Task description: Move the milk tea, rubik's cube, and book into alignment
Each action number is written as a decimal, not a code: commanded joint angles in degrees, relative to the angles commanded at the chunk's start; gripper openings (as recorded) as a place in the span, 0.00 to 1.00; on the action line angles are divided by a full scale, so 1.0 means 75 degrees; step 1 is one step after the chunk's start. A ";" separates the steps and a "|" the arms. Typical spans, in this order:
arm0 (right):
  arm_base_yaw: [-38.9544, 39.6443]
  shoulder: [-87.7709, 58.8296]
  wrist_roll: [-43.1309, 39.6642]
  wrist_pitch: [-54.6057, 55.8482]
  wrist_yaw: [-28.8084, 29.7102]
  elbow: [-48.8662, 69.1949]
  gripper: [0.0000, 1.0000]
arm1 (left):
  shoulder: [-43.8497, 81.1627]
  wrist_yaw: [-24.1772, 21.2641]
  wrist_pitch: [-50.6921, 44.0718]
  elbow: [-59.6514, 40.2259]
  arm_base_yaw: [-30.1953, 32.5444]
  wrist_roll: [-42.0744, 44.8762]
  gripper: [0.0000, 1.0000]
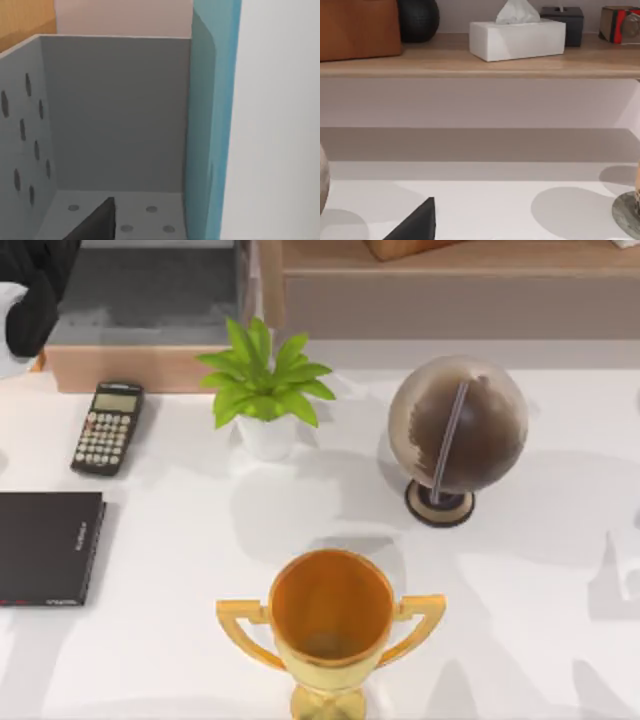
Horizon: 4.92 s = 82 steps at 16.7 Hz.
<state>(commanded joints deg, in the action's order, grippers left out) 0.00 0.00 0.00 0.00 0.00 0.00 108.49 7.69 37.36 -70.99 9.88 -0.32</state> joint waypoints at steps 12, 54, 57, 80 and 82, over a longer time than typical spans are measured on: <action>0.0000 0.0000 0.0000 0.0000 0.0000 0.0000 1.00 | 0.0725 -0.0075 -0.0296 -0.1020 -0.0064 -0.0004 1.00; 0.0000 0.0000 0.0000 0.0000 0.0000 0.0000 1.00 | -0.0609 -0.0750 -0.0050 -0.0033 -0.0187 0.1225 0.00; 0.0000 0.0000 0.0000 0.0000 0.0000 0.0000 1.00 | -0.1684 -0.1505 0.0374 0.1120 -0.0432 0.2867 0.00; 0.0000 0.0000 0.0000 0.0000 0.0000 0.0000 1.00 | -0.4215 -0.3317 0.0650 0.8888 -0.3588 1.3460 0.00; 0.0000 0.0000 0.0000 0.0000 0.0000 0.0000 1.00 | -0.4115 -0.3301 0.0709 0.8887 -0.3584 1.3450 0.00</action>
<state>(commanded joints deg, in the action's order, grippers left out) 0.00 0.00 0.00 0.00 0.00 0.00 77.62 -17.07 42.68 -4.34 -17.00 100.55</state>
